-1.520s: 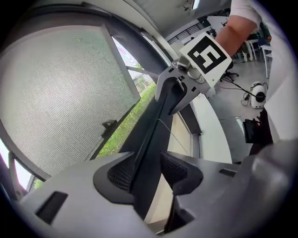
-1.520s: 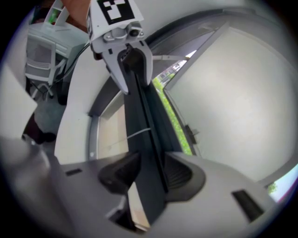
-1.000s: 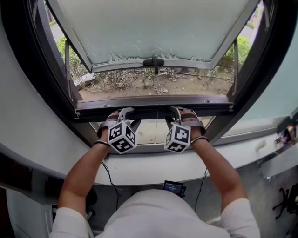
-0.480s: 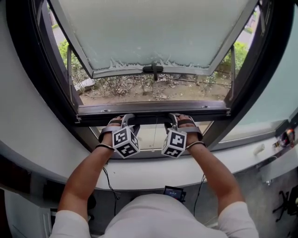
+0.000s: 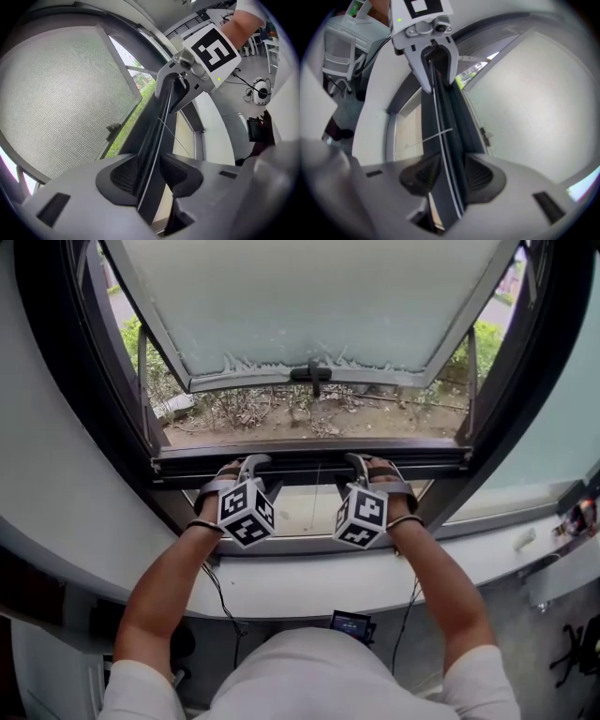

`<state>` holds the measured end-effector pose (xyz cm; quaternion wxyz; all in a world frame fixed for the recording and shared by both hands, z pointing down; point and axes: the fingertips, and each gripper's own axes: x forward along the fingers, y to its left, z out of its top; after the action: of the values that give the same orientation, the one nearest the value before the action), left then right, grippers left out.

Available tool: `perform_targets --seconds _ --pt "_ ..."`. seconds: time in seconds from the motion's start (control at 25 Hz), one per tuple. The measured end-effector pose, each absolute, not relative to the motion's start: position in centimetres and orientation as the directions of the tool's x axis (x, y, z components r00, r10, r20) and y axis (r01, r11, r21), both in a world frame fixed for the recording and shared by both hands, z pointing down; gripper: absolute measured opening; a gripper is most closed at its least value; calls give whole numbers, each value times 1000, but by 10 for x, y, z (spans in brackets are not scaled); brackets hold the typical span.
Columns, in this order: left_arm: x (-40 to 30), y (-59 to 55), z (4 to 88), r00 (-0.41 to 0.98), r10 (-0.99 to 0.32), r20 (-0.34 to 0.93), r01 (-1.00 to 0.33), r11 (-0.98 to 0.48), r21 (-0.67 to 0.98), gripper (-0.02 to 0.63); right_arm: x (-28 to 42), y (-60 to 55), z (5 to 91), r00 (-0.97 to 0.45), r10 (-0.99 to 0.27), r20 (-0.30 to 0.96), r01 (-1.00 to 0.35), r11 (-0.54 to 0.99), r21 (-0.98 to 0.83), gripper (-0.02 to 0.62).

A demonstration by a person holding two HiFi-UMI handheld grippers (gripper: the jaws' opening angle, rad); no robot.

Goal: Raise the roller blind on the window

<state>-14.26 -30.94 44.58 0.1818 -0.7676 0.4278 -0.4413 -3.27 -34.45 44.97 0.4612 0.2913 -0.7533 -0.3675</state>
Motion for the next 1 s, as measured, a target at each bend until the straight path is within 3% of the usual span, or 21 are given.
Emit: perform_targets --seconds 1.0 --pt "-145 -315 314 323 -889 326 -548 -456 -701 147 -35 -352 320 -459 -854 246 -168 356 919 152"
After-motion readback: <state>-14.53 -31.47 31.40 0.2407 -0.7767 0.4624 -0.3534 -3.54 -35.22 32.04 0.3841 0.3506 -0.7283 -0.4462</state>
